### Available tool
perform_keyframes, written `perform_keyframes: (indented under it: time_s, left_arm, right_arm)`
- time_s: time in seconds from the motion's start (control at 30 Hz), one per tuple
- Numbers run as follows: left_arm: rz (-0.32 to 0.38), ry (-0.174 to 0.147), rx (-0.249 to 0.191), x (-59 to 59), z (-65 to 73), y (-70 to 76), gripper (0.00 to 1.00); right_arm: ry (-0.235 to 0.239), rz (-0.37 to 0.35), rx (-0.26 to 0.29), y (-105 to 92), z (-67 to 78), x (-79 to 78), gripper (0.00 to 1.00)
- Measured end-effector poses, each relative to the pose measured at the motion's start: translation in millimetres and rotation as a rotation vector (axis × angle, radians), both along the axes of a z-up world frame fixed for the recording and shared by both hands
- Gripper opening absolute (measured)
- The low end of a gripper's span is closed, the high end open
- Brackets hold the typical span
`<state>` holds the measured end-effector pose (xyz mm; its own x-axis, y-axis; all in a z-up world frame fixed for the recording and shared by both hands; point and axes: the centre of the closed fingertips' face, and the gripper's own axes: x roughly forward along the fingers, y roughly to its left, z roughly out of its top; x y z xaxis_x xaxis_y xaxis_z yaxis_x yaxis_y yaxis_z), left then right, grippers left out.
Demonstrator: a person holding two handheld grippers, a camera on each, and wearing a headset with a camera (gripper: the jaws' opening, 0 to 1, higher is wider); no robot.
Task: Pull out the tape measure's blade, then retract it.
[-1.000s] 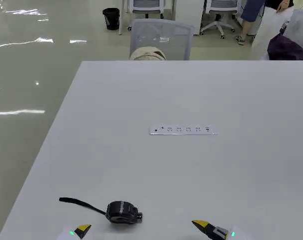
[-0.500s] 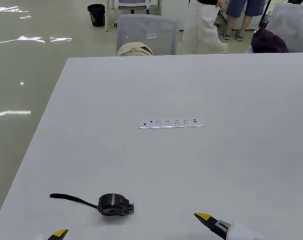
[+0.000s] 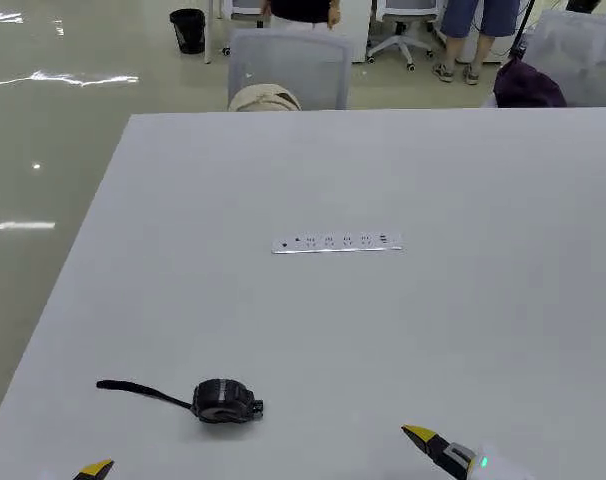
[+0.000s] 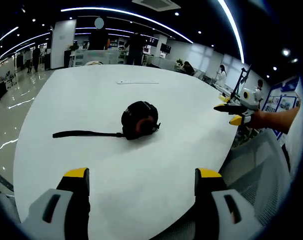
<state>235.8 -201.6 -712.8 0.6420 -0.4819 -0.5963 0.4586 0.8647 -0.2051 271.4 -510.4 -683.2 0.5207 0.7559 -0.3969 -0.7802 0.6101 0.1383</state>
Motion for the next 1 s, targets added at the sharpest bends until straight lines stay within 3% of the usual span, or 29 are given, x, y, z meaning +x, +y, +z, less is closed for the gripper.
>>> perform_keyframes:
  time_s: [0.2,0.3,1.0]
  left_arm:
    - [0.01,0.0,-0.007,-7.0,1.0,4.5,0.86]
    - [0.03,-0.007,-0.039,-8.3,4.4,5.1,0.86]
    - [0.053,-0.013,-0.04,-11.2,3.5,7.4,0.85]
  right_arm:
    - [0.001,-0.003,-0.008,-4.5,-0.1,-10.8,0.71]
    - [0.01,-0.013,-0.003,-8.6,-2.7,-13.2,0.72]
    - [0.017,-0.021,-0.003,-11.1,-4.7,-14.7,0.72]
